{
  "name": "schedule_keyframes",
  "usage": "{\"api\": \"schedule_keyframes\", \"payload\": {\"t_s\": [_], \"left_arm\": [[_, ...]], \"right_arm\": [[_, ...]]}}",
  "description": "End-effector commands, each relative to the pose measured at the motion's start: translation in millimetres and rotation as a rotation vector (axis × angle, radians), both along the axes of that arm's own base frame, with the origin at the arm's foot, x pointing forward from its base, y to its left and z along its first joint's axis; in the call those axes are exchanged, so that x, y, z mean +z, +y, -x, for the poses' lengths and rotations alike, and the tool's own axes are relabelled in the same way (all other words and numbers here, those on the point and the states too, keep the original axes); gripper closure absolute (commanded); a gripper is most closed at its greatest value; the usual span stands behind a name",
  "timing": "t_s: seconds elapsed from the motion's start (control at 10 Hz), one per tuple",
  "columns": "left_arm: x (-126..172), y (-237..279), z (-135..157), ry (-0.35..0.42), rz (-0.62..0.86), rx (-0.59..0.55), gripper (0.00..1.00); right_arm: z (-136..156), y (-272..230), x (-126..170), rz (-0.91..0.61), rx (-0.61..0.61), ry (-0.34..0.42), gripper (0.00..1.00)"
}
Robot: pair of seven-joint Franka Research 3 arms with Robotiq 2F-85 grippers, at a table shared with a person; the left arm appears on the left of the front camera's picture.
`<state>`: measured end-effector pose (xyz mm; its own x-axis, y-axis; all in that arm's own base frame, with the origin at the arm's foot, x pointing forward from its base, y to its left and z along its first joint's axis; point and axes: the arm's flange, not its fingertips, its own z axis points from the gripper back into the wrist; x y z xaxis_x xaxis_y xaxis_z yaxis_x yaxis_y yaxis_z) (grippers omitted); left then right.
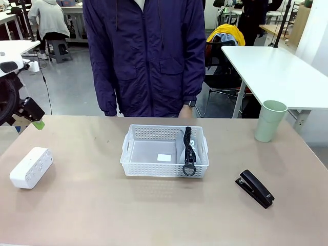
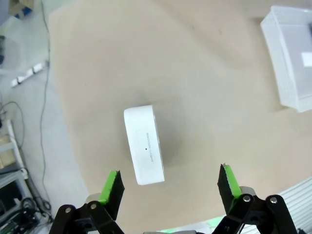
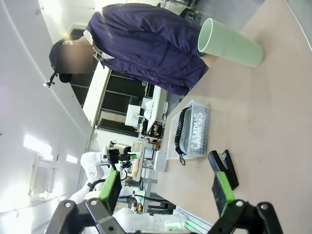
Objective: Efficiently arrange items inside the basket to fit them all.
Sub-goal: Pick up the Digital clock and place it inside the Organizing basket.
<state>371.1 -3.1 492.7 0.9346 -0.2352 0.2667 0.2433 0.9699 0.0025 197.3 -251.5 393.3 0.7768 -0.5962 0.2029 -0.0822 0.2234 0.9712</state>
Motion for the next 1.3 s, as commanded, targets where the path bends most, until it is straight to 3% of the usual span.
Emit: {"api": "schedule_keyframes", "payload": {"t_s": [0.0, 0.4, 0.5, 0.9, 1.2], "left_arm": [[-15.8, 12.6, -14.4, 0.079, 0.003, -0.054, 0.0], [-72.7, 27.0, -24.4, 0.223, -0.04, 0.087, 0.0], [-88.1, 23.6, -23.7, 0.281, -0.039, 0.058, 0.0], [-118.9, 28.6, -32.8, 0.296, -0.137, 0.107, 0.0], [-137.4, 44.4, -42.6, 0.333, -0.075, 0.085, 0.0]], "right_arm": [[-2.6, -1.1, 3.3, 0.004, -0.008, -0.039, 0.0], [-2.6, -1.1, 3.3, 0.004, -0.008, -0.039, 0.0], [-2.6, -1.1, 3.3, 0.004, -0.008, -0.039, 0.0], [-2.6, -1.1, 3.3, 0.004, -0.008, -0.039, 0.0], [-2.6, -1.1, 3.3, 0.004, -0.008, -0.039, 0.0]]}}
